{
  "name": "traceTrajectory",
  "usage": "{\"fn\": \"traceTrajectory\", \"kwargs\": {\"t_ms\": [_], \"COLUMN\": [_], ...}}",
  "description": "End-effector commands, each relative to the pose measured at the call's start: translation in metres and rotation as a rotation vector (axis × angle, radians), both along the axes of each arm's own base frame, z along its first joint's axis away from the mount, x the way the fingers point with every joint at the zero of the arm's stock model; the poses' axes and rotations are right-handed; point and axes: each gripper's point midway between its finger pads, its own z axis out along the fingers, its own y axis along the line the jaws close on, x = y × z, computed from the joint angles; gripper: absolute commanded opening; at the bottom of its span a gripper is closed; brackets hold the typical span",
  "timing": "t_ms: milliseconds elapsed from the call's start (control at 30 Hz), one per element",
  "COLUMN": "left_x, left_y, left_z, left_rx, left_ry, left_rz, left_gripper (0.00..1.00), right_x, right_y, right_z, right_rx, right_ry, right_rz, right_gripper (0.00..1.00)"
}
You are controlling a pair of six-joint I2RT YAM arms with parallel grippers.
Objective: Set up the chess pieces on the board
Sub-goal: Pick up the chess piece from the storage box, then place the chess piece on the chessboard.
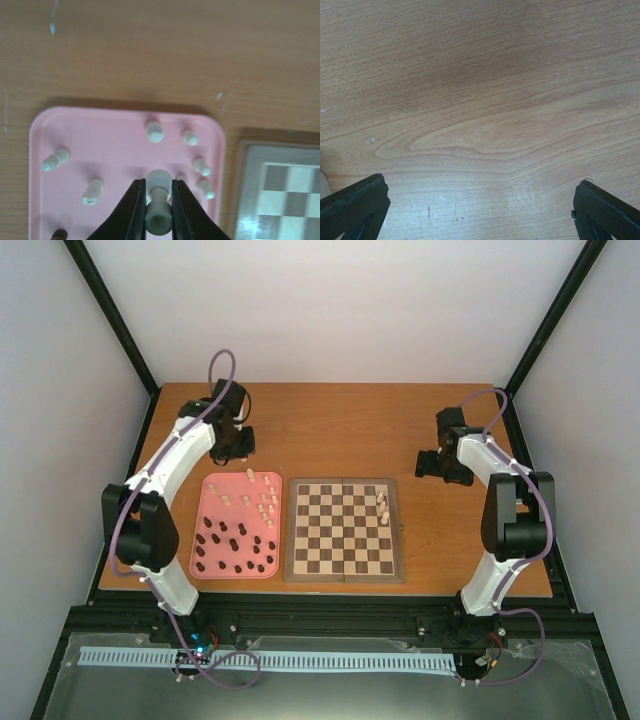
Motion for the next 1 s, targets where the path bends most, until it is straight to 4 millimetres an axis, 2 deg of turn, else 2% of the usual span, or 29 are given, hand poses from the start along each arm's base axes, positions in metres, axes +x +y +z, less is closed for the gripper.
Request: {"fn": "traceTrajectory", "kwargs": {"t_ms": [0, 100, 200, 233, 367, 500, 533, 567, 633, 733, 833, 967], "left_x": [-0.001, 0.0, 0.002, 0.0, 0.005, -0.004, -0.006, -0.011, -0.018, -0.03, -0.037, -0.038], "left_y": [-0.042, -0.099, -0.163, -0.186, -0.253, -0.308, -0.32, -0.33, -0.348, -0.367, -0.377, -0.379], "left_z": [0.062, 0.08, 0.077, 0.073, 0.06, 0.038, 0.025, 0.024, 0.007, -0.006, -0.019, -0.032], "left_rx": [-0.103, -0.159, -0.222, -0.225, -0.238, -0.26, -0.26, -0.271, -0.273, -0.281, -0.275, -0.26], "left_ry": [-0.102, -0.131, -0.125, -0.124, -0.124, -0.094, -0.073, -0.069, -0.036, -0.012, 0.001, 0.017], "left_rz": [-0.067, -0.184, -0.298, -0.344, -0.458, -0.55, -0.568, -0.587, -0.618, -0.657, -0.683, -0.69], "left_gripper": [0.11, 0.11, 0.11, 0.1, 0.08, 0.08, 0.08, 0.08, 0.08, 0.08, 0.08, 0.08], "right_x": [0.006, 0.005, 0.007, 0.007, 0.01, 0.013, 0.014, 0.014, 0.014, 0.012, 0.009, 0.008], "right_y": [0.001, -0.001, -0.003, -0.003, -0.004, -0.004, -0.004, -0.004, -0.004, -0.005, -0.004, -0.004], "right_z": [0.019, 0.018, 0.02, 0.021, 0.026, 0.029, 0.03, 0.03, 0.03, 0.027, 0.023, 0.02], "right_rx": [0.001, -0.007, -0.015, -0.015, -0.02, -0.023, -0.022, -0.022, -0.024, -0.027, -0.024, -0.027], "right_ry": [-0.057, -0.056, -0.063, -0.064, -0.071, -0.081, -0.082, -0.084, -0.082, -0.076, -0.067, -0.061], "right_rz": [0.002, -0.002, -0.014, -0.015, -0.018, -0.016, -0.016, -0.015, -0.013, -0.011, -0.008, -0.005], "right_gripper": [1.0, 1.0, 1.0, 1.0, 1.0, 1.0, 1.0, 1.0, 1.0, 1.0, 1.0, 1.0]}}
